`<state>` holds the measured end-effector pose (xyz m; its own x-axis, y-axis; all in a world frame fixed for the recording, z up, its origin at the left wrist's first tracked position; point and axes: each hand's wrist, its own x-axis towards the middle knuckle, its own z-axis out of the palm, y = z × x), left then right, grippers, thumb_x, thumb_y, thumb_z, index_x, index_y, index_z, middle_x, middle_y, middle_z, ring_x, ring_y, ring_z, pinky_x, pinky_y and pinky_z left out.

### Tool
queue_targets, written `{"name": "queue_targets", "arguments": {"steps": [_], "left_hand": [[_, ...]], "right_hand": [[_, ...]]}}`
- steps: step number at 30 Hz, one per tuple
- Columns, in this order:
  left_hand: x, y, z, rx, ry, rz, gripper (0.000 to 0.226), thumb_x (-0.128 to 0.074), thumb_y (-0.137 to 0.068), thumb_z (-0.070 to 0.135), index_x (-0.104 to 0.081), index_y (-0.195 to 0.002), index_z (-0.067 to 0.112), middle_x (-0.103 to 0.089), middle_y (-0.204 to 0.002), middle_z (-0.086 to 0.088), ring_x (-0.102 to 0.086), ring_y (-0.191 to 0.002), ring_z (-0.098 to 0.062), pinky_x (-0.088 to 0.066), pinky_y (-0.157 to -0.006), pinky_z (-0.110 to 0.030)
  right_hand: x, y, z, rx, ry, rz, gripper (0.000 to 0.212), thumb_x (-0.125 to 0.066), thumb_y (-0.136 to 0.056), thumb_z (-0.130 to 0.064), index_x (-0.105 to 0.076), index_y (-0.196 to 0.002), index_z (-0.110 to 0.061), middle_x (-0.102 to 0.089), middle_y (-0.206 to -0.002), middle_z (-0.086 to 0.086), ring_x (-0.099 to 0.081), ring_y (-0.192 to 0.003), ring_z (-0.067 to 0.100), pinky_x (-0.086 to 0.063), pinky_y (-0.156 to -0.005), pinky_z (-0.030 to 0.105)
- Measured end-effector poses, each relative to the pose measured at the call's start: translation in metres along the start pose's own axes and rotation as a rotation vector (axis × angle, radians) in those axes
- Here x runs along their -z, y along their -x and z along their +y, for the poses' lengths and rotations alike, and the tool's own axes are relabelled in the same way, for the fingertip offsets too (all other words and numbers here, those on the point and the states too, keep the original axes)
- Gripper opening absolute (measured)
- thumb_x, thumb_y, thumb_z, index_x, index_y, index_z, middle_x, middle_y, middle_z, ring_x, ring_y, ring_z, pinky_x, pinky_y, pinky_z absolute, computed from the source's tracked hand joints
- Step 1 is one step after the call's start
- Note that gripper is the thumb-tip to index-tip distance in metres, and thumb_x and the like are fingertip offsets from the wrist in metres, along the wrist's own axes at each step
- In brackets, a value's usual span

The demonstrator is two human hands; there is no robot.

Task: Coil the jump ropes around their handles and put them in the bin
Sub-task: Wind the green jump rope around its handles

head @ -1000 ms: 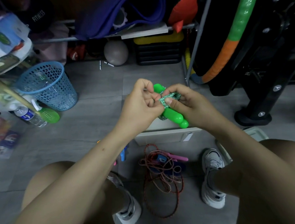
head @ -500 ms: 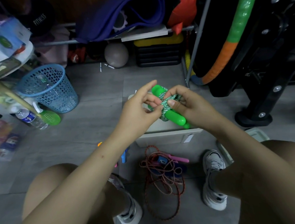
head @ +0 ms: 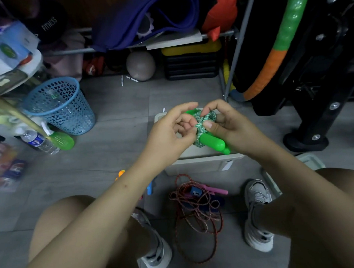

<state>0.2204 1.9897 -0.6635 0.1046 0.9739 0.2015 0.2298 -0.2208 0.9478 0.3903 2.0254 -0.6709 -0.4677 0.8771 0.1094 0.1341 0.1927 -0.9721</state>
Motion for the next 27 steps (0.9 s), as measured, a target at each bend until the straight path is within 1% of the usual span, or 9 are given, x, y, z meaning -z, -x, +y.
{"name": "queue_targets", "arguments": {"steps": [4, 7, 9, 12, 14, 16, 19, 23, 27], "left_hand": [[0.001, 0.002, -0.001, -0.039, -0.082, 0.125, 0.026, -0.073, -0.077, 0.007, -0.066, -0.081, 0.031, -0.068, -0.086, 0.007, -0.065, -0.078, -0.012, -0.057, -0.076, -0.035], [0.002, 0.0, 0.003, 0.006, -0.078, 0.132, 0.026, -0.077, -0.073, 0.004, -0.067, -0.072, 0.028, -0.067, -0.074, 0.006, -0.064, -0.068, -0.013, -0.058, -0.074, -0.042], [0.006, -0.002, 0.004, -0.016, -0.11, 0.105, 0.022, -0.08, -0.071, 0.009, -0.07, -0.074, 0.029, -0.066, -0.069, 0.01, -0.064, -0.065, -0.012, -0.058, -0.072, -0.043], [0.012, -0.003, -0.001, -0.37, -0.386, 0.079, 0.014, -0.076, -0.076, 0.015, -0.076, -0.09, 0.017, -0.069, -0.083, 0.007, -0.064, -0.076, -0.008, -0.056, -0.073, -0.031], [0.013, -0.004, -0.008, -0.598, -0.595, 0.127, 0.013, -0.07, -0.082, 0.014, -0.076, -0.093, 0.009, -0.072, -0.088, -0.003, -0.065, -0.08, -0.013, -0.054, -0.075, -0.03], [0.01, -0.006, -0.013, -0.708, -0.738, 0.192, 0.012, -0.066, -0.083, 0.01, -0.075, -0.09, 0.005, -0.072, -0.087, -0.007, -0.068, -0.08, -0.021, -0.053, -0.076, -0.033], [0.008, -0.007, -0.014, -0.731, -0.806, 0.238, 0.011, -0.063, -0.083, 0.007, -0.072, -0.086, 0.001, -0.07, -0.085, -0.01, -0.064, -0.08, -0.021, -0.051, -0.076, -0.032], [0.005, -0.006, -0.014, -0.711, -0.775, 0.246, 0.012, -0.062, -0.085, 0.007, -0.07, -0.088, -0.001, -0.069, -0.088, -0.012, -0.06, -0.082, -0.016, -0.054, -0.074, -0.034], [0.002, -0.006, -0.015, -0.683, -0.722, 0.204, 0.013, -0.066, -0.087, 0.007, -0.071, -0.096, 0.0, -0.069, -0.097, -0.012, -0.064, -0.09, -0.021, -0.053, -0.084, -0.032]], "right_hand": [[-0.002, -0.001, -0.002, 0.006, 0.003, 0.139, 0.012, -0.061, -0.082, -0.033, -0.052, -0.089, -0.034, -0.061, -0.08, 0.031, -0.054, -0.063, 0.022, -0.043, -0.058, 0.035], [-0.005, 0.0, -0.002, 0.01, 0.049, 0.135, 0.013, -0.063, -0.079, -0.041, -0.054, -0.088, -0.039, -0.061, -0.077, 0.019, -0.053, -0.065, 0.022, -0.044, -0.06, 0.041], [-0.006, 0.001, -0.001, 0.018, 0.095, 0.114, 0.019, -0.061, -0.077, -0.047, -0.054, -0.091, -0.037, -0.06, -0.078, 0.014, -0.053, -0.064, 0.03, -0.047, -0.061, 0.048], [-0.007, 0.002, 0.0, 0.008, 0.128, 0.114, 0.021, -0.059, -0.077, -0.049, -0.052, -0.093, -0.037, -0.061, -0.078, 0.006, -0.054, -0.066, 0.031, -0.048, -0.065, 0.05], [-0.008, 0.003, -0.001, -0.005, 0.096, 0.117, 0.016, -0.059, -0.08, -0.045, -0.051, -0.093, -0.04, -0.063, -0.077, 0.008, -0.057, -0.068, 0.032, -0.049, -0.066, 0.051], [-0.009, 0.004, -0.002, -0.01, 0.036, 0.12, 0.018, -0.062, -0.085, -0.035, -0.051, -0.099, -0.038, -0.066, -0.079, 0.007, -0.061, -0.073, 0.034, -0.05, -0.067, 0.049], [-0.01, 0.006, -0.004, -0.052, -0.099, 0.099, 0.032, -0.062, -0.09, -0.014, -0.048, -0.114, -0.029, -0.068, -0.091, 0.001, -0.063, -0.083, 0.021, -0.05, -0.074, 0.041], [-0.014, 0.006, -0.005, -0.127, -0.294, 0.127, 0.045, -0.056, -0.091, -0.005, -0.041, -0.127, -0.028, -0.065, -0.107, 0.005, -0.063, -0.09, 0.021, -0.056, -0.076, 0.051], [-0.013, 0.005, -0.007, -0.112, -0.319, 0.185, 0.044, -0.051, -0.092, 0.003, -0.042, -0.131, -0.016, -0.062, -0.114, 0.007, -0.062, -0.089, 0.016, -0.056, -0.069, 0.034]]}}
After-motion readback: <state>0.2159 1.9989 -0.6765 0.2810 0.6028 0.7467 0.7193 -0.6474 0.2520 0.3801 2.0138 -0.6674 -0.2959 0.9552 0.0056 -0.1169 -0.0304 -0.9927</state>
